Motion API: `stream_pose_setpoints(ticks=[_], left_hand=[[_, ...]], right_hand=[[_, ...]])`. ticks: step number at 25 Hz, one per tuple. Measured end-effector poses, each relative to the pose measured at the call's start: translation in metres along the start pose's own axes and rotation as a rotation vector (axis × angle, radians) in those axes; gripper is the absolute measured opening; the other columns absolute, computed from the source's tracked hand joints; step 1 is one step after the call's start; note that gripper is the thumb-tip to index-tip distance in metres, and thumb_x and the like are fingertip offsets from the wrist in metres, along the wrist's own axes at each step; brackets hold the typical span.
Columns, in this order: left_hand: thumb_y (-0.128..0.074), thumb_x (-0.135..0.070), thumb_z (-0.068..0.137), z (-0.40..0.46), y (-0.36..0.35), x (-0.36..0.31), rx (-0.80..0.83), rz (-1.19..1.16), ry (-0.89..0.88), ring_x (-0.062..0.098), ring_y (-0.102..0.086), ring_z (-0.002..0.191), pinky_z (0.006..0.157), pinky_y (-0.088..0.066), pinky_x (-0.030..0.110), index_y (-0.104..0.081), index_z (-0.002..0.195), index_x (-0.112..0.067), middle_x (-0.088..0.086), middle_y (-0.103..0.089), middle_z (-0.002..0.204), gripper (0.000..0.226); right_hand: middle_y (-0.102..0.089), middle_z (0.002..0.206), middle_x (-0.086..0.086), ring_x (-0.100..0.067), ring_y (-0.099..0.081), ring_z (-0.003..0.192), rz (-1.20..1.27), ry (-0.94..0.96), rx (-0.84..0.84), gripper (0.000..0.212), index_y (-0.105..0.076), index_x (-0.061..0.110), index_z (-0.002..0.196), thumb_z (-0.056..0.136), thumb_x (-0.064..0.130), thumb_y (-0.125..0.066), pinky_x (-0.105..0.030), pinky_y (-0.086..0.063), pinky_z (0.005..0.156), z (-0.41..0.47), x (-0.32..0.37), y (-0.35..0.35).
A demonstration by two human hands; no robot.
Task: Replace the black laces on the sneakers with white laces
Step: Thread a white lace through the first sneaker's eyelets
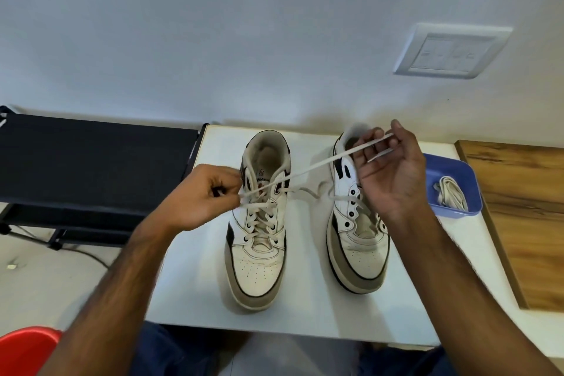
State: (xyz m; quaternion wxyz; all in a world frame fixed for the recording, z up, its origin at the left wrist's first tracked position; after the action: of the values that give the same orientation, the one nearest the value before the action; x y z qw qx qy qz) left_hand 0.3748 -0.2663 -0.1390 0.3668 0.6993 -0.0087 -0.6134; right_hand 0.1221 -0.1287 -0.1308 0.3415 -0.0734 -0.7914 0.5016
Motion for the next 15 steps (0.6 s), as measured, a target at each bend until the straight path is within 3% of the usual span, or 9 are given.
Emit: stream_pose_setpoints(ticks=[2, 4, 7, 9, 12, 15], left_hand=[[-0.06, -0.031, 0.082, -0.001, -0.007, 0.002, 0.155, 0.095, 0.049, 0.021, -0.05, 0.05, 0.051, -0.044, 0.038, -0.056, 0.053, -0.018, -0.003, -0.056, 0.055, 0.032], [-0.055, -0.043, 0.093, -0.001, -0.012, -0.004, 0.131, 0.221, 0.013, 0.015, -0.054, 0.05, 0.052, -0.043, 0.03, -0.072, 0.065, -0.028, -0.011, -0.069, 0.066, 0.036], [-0.05, -0.047, 0.1, 0.001, -0.009, -0.03, -0.311, 0.387, -0.175, 0.012, -0.055, 0.057, 0.053, -0.042, 0.027, -0.074, 0.083, -0.03, -0.017, -0.066, 0.077, 0.033], [-0.061, -0.029, 0.1, 0.004, -0.014, -0.041, -0.482, 0.19, -0.198, 0.011, -0.057, 0.066, 0.058, -0.043, 0.021, -0.069, 0.1, -0.026, -0.014, -0.066, 0.088, 0.009], [-0.065, -0.017, 0.099, 0.012, -0.028, -0.039, -0.334, -0.032, -0.125, 0.014, -0.064, 0.092, 0.071, -0.049, 0.019, -0.058, 0.136, -0.025, -0.015, -0.065, 0.119, 0.039], [-0.07, -0.012, 0.095, 0.013, -0.031, -0.031, -0.17, -0.095, -0.116, 0.012, -0.066, 0.102, 0.079, -0.051, 0.024, -0.06, 0.136, -0.029, -0.014, -0.069, 0.119, 0.046]], right_hand=[[-0.058, 0.069, 0.001, -0.01, -0.058, 0.067, -0.024, 0.022, 0.004, 0.031, -0.058, 0.016, 0.068, 0.097, 0.024, -0.064, -0.026, -0.055, 0.068, 0.0, -0.003, 0.0], [-0.053, 0.068, 0.001, -0.008, -0.049, 0.058, -0.147, 0.013, 0.098, 0.029, -0.063, 0.012, 0.081, 0.102, 0.029, -0.054, -0.021, -0.045, 0.054, -0.004, -0.011, -0.012], [-0.06, 0.078, -0.005, -0.01, -0.042, 0.057, -0.497, -0.09, 0.224, 0.044, -0.07, 0.003, 0.106, 0.108, 0.033, -0.037, -0.024, -0.031, 0.051, -0.012, -0.033, -0.025], [-0.066, 0.085, -0.006, -0.01, -0.041, 0.057, -0.822, -0.112, 0.325, 0.037, -0.073, 0.004, 0.113, 0.107, 0.023, -0.042, -0.026, -0.028, 0.052, -0.019, -0.045, -0.028], [-0.07, 0.084, -0.005, -0.002, -0.048, 0.054, -1.152, -0.07, 0.496, 0.02, -0.071, 0.0, 0.11, 0.101, 0.0, -0.053, -0.016, -0.033, 0.052, -0.031, -0.056, -0.03], [-0.067, 0.084, -0.014, 0.002, -0.058, 0.059, -1.178, -0.051, 0.518, 0.011, -0.063, -0.004, 0.1, 0.096, -0.011, -0.055, -0.008, -0.038, 0.054, -0.037, -0.058, -0.034]])
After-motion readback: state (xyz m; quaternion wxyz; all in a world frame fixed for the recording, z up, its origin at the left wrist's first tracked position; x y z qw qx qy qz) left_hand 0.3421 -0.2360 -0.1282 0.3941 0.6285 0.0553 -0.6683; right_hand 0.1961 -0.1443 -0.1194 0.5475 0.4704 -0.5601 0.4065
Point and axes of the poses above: each hand's wrist, its own z-axis towards the middle knuckle, its own y-axis out of the back of the hand, x = y × z, the point moved 4 cm from there along z, towards the middle knuckle
